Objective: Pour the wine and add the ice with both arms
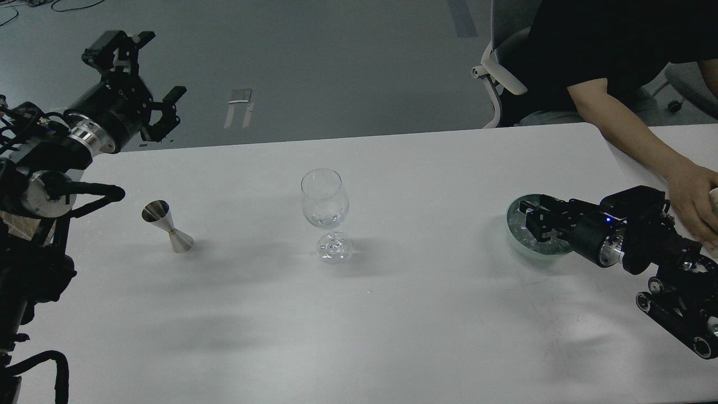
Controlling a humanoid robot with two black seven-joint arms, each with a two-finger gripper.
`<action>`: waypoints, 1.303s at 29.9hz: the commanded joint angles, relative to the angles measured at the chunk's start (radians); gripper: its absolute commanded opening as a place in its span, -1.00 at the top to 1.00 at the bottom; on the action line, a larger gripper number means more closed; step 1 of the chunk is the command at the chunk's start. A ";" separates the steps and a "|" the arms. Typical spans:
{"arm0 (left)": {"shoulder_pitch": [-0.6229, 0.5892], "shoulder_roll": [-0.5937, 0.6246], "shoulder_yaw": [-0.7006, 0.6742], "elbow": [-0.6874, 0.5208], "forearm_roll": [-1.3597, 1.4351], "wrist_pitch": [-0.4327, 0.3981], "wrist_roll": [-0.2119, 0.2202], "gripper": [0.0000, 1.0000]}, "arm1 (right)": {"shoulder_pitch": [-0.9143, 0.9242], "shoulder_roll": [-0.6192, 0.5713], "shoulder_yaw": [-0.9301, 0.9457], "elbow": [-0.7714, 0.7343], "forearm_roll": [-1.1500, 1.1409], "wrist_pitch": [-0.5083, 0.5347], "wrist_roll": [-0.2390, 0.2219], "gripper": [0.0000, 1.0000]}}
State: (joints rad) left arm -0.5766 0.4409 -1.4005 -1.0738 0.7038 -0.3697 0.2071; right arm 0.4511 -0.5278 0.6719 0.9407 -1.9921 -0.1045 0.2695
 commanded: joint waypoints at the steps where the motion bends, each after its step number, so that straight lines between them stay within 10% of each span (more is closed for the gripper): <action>1: 0.000 0.001 -0.002 0.000 -0.001 0.000 0.000 -0.95 | 0.001 -0.003 0.000 0.003 0.003 0.000 0.000 0.06; 39: -0.002 0.002 -0.003 0.000 -0.003 0.002 0.000 -0.95 | 0.009 -0.057 -0.002 0.082 0.001 0.098 0.010 0.16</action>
State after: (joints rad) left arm -0.5784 0.4433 -1.4036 -1.0738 0.7011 -0.3681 0.2071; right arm 0.4603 -0.5706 0.6703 1.0129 -1.9911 -0.0129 0.2777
